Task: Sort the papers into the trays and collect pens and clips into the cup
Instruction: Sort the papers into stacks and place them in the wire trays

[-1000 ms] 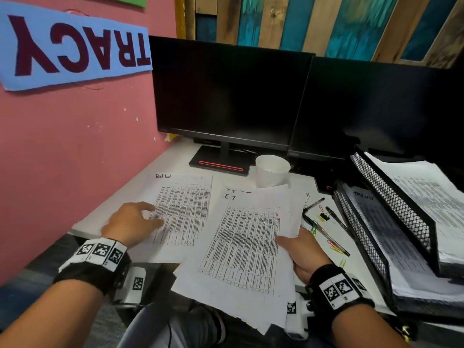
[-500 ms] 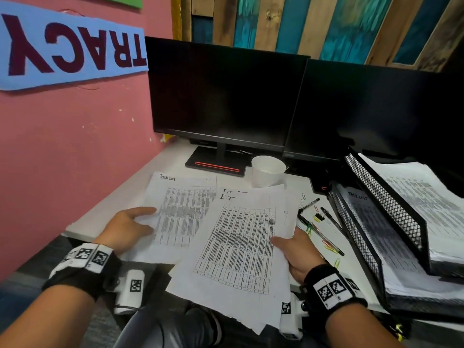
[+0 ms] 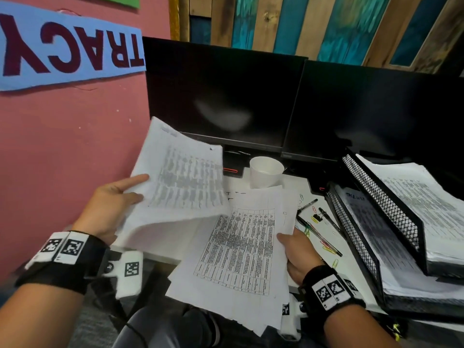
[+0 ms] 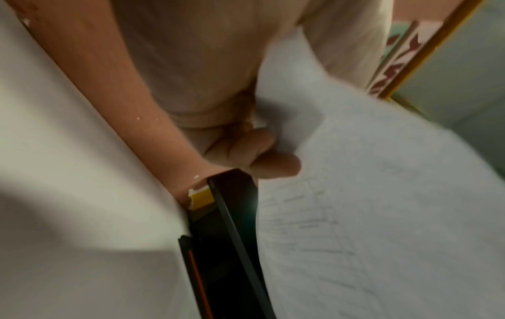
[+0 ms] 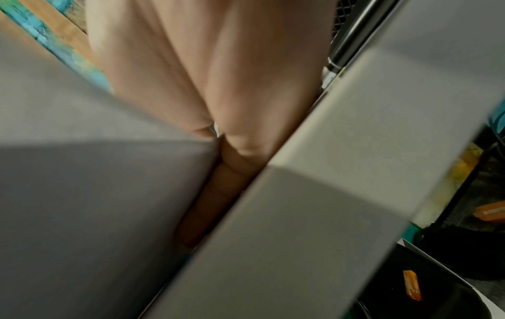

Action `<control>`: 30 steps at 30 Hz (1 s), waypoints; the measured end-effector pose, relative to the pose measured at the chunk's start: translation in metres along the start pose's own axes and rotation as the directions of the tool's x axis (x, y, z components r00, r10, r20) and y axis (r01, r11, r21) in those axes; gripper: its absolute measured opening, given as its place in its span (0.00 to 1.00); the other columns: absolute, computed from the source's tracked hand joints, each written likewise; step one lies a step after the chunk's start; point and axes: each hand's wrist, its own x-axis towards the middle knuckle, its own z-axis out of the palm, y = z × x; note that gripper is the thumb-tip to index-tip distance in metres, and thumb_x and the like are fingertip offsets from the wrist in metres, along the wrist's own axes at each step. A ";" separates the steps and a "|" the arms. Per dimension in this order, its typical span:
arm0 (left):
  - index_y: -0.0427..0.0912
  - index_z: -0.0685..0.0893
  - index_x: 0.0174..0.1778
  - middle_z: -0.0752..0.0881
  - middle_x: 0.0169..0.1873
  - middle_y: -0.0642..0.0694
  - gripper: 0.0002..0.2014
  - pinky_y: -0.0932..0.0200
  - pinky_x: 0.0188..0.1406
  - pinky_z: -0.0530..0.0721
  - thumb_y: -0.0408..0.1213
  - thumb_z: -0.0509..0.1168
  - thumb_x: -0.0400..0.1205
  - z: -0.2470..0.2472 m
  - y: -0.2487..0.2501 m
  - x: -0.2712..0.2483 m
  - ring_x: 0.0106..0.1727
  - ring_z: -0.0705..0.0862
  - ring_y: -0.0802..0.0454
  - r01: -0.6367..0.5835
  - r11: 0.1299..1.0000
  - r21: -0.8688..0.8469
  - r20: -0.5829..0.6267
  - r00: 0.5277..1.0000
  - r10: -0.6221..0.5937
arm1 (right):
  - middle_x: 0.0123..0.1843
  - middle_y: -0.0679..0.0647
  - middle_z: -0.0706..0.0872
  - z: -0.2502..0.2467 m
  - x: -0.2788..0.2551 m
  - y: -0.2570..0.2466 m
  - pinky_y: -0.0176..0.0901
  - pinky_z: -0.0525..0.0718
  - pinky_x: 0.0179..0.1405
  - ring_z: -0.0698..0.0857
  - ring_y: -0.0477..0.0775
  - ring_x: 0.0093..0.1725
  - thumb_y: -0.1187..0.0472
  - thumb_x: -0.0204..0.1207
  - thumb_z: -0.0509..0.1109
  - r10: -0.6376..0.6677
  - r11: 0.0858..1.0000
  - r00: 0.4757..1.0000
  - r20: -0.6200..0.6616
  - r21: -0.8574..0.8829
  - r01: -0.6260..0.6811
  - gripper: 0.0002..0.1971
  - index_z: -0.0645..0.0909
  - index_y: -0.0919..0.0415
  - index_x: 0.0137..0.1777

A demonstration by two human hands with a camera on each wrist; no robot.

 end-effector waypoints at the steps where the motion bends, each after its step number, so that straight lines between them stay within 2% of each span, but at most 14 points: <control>1: 0.51 0.90 0.68 0.75 0.16 0.50 0.21 0.70 0.10 0.56 0.23 0.65 0.87 0.007 -0.005 -0.002 0.09 0.58 0.58 0.005 0.998 0.058 0.062 0.998 -0.009 | 0.67 0.63 0.91 0.001 -0.002 -0.002 0.70 0.85 0.72 0.90 0.68 0.65 0.68 0.91 0.60 0.002 0.999 1.000 0.000 0.039 -0.002 0.18 0.80 0.64 0.78; 5: 0.61 0.89 0.65 0.76 0.17 0.55 0.24 0.66 0.14 0.62 0.24 0.65 0.86 0.043 -0.031 -0.019 0.14 0.62 0.57 -0.044 0.947 0.319 0.294 0.954 -0.054 | 0.67 0.58 0.93 0.004 -0.010 -0.010 0.60 0.82 0.76 0.91 0.61 0.67 0.51 0.93 0.63 0.008 0.984 0.998 0.056 0.180 -0.018 0.18 0.84 0.59 0.75; 7: 0.63 0.88 0.67 0.87 0.36 0.54 0.27 0.63 0.18 0.73 0.24 0.66 0.84 0.063 -0.040 -0.030 0.20 0.73 0.57 -0.092 0.923 0.374 0.395 0.916 -0.069 | 0.68 0.56 0.93 0.003 -0.011 -0.010 0.61 0.82 0.77 0.91 0.59 0.68 0.50 0.89 0.69 -0.011 0.992 0.995 0.101 0.129 -0.002 0.18 0.84 0.56 0.74; 8: 0.65 0.86 0.68 0.90 0.50 0.52 0.28 0.65 0.27 0.80 0.24 0.67 0.83 0.071 -0.044 -0.034 0.28 0.82 0.58 -0.119 0.913 0.389 0.443 0.894 -0.072 | 0.68 0.55 0.93 0.003 -0.011 -0.008 0.63 0.82 0.77 0.91 0.59 0.68 0.52 0.87 0.73 -0.033 0.997 0.992 0.121 0.067 0.025 0.19 0.84 0.55 0.75; 9: 0.68 0.84 0.69 0.89 0.63 0.53 0.30 0.66 0.40 0.87 0.25 0.69 0.82 0.077 -0.049 -0.037 0.40 0.88 0.59 -0.140 0.911 0.387 0.487 0.870 -0.073 | 0.68 0.54 0.93 0.003 -0.011 -0.006 0.67 0.83 0.76 0.91 0.60 0.67 0.58 0.84 0.76 -0.056 0.998 0.989 0.134 -0.002 0.057 0.19 0.84 0.54 0.75; 11: 0.68 0.76 0.76 0.86 0.73 0.52 0.33 0.58 0.65 0.89 0.28 0.73 0.82 0.086 -0.053 -0.041 0.59 0.90 0.60 -0.128 0.928 0.350 0.549 0.831 -0.092 | 0.65 0.54 0.94 0.003 -0.011 -0.004 0.70 0.84 0.73 0.92 0.61 0.65 0.73 0.82 0.74 -0.087 0.989 0.988 0.127 -0.111 0.102 0.20 0.86 0.54 0.70; 13: 0.63 0.68 0.85 0.81 0.79 0.49 0.39 0.51 0.72 0.85 0.32 0.76 0.82 0.090 -0.051 -0.043 0.66 0.88 0.53 -0.112 0.929 0.352 0.540 0.835 -0.105 | 0.63 0.55 0.94 0.005 -0.015 -0.006 0.71 0.85 0.71 0.92 0.61 0.63 0.79 0.81 0.69 -0.097 0.979 0.989 0.110 -0.167 0.115 0.22 0.87 0.53 0.65; 16: 0.59 0.58 0.92 0.69 0.88 0.45 0.47 0.47 0.79 0.78 0.37 0.79 0.81 0.087 -0.041 -0.036 0.79 0.80 0.45 -0.101 0.907 0.409 0.442 0.892 -0.099 | 0.66 0.57 0.93 0.006 -0.028 -0.018 0.69 0.86 0.70 0.93 0.60 0.63 0.79 0.82 0.67 -0.133 0.974 0.985 0.108 -0.168 0.150 0.22 0.86 0.55 0.67; 18: 0.57 0.54 0.93 0.68 0.88 0.46 0.51 0.43 0.81 0.76 0.39 0.80 0.80 0.082 -0.031 -0.031 0.83 0.76 0.42 -0.080 0.925 0.372 0.414 0.906 -0.087 | 0.67 0.56 0.93 0.008 -0.040 -0.034 0.67 0.86 0.71 0.93 0.59 0.64 0.79 0.83 0.67 -0.184 0.969 0.975 0.121 -0.142 0.200 0.21 0.85 0.57 0.70; 20: 0.58 0.59 0.91 0.79 0.81 0.49 0.48 0.40 0.78 0.80 0.41 0.80 0.79 0.078 -0.021 -0.027 0.74 0.84 0.46 -0.059 0.967 0.247 0.420 0.906 -0.052 | 0.67 0.53 0.93 0.015 -0.055 -0.056 0.67 0.84 0.74 0.91 0.57 0.67 0.76 0.85 0.68 -0.270 0.952 0.954 0.133 -0.113 0.285 0.21 0.85 0.56 0.72; 23: 0.56 0.81 0.74 0.92 0.64 0.53 0.24 0.38 0.69 0.88 0.35 0.76 0.83 0.081 0.003 -0.030 0.63 0.92 0.52 -0.171 0.984 0.043 0.327 0.933 0.147 | 0.64 0.45 0.94 0.031 -0.081 -0.096 0.60 0.84 0.75 0.91 0.50 0.67 0.73 0.86 0.68 -0.439 0.886 0.892 0.109 -0.115 0.450 0.21 0.86 0.43 0.64; 25: 0.60 0.85 0.64 0.93 0.61 0.55 0.17 0.44 0.65 0.89 0.33 0.72 0.85 0.085 0.028 -0.036 0.62 0.92 0.54 -0.310 0.950 -0.034 0.176 0.934 0.311 | 0.61 0.42 0.94 0.041 -0.098 -0.125 0.56 0.86 0.73 0.91 0.45 0.65 0.70 0.87 0.69 -0.558 0.814 0.826 0.083 -0.141 0.564 0.19 0.86 0.39 0.60; 27: 0.60 0.85 0.62 0.93 0.60 0.55 0.15 0.53 0.61 0.89 0.33 0.71 0.86 0.086 0.051 -0.042 0.62 0.91 0.57 -0.429 0.896 -0.116 0.059 0.897 0.437 | 0.62 0.43 0.93 0.048 -0.109 -0.149 0.56 0.86 0.73 0.90 0.45 0.66 0.67 0.86 0.71 -0.661 0.737 0.750 0.034 -0.159 0.657 0.16 0.86 0.43 0.64; 30: 0.57 0.83 0.62 0.92 0.58 0.56 0.15 0.64 0.56 0.89 0.30 0.69 0.87 0.085 0.064 -0.043 0.60 0.91 0.61 -0.515 0.834 -0.196 0.019 0.849 0.529 | 0.66 0.45 0.91 0.051 -0.109 -0.165 0.59 0.85 0.75 0.88 0.47 0.68 0.62 0.86 0.73 -0.729 0.676 0.684 -0.024 -0.181 0.714 0.15 0.84 0.52 0.71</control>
